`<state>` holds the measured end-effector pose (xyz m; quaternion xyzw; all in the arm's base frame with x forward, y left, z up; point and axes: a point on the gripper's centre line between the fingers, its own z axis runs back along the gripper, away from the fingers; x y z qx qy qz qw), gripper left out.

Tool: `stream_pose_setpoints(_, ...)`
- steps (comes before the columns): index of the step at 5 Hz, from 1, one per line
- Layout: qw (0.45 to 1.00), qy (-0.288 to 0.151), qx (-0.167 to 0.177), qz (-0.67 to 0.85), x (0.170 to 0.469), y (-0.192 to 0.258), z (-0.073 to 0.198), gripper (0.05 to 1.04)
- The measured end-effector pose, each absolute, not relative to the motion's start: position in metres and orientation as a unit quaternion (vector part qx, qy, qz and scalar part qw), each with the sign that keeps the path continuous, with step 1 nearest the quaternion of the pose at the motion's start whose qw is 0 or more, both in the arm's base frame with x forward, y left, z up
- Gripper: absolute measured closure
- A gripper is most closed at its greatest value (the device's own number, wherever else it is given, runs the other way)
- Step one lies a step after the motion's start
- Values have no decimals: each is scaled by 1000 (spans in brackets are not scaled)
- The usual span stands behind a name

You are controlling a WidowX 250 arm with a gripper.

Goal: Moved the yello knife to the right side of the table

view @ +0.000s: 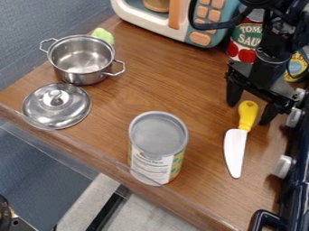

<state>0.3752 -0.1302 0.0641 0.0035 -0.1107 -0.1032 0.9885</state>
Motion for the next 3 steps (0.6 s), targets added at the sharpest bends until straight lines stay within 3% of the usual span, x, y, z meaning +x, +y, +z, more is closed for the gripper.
stream_pose_setpoints(1,988,-115,0,-99,379,-129,69,81)
stream_pose_setpoints(2,982,-169,-5,-83,383,-122,109,84)
stream_pose_setpoints(3,982,-170,-5,-83,383,-122,111,84)
